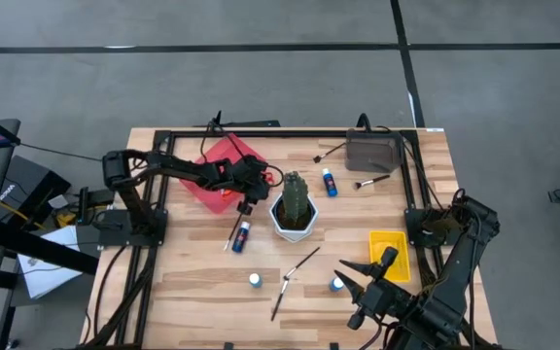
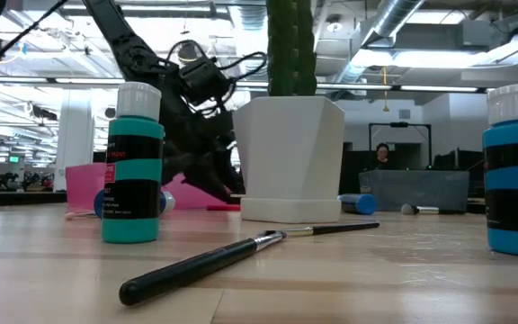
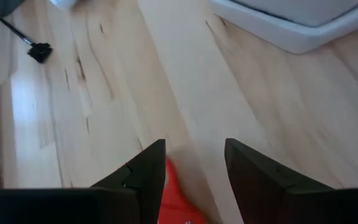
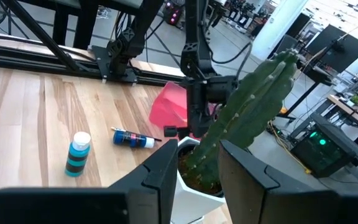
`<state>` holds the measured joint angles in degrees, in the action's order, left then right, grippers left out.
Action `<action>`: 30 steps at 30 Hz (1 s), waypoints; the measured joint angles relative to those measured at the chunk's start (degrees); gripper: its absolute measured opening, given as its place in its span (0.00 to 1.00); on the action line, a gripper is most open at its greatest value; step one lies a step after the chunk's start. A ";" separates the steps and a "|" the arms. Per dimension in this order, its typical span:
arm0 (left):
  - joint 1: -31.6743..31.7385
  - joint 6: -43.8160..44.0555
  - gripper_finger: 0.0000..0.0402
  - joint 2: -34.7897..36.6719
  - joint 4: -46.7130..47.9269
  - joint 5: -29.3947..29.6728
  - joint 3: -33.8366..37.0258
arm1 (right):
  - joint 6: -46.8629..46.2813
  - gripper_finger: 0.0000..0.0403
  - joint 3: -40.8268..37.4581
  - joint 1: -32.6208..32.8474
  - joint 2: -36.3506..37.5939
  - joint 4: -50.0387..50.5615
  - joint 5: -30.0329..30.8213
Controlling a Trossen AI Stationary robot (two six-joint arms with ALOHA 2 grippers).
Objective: Pick & Place Paint Supplies
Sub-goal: Put the red scissors into the pink bin
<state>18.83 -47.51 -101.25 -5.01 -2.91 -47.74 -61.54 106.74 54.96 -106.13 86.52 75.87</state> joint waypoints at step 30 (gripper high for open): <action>2.09 13.07 0.33 -3.15 7.28 3.54 -5.99 | -0.04 0.27 0.00 -0.02 0.00 -0.55 -2.19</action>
<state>20.92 -34.44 -104.40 2.26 0.62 -53.74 -61.58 106.74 54.94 -106.13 85.97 73.68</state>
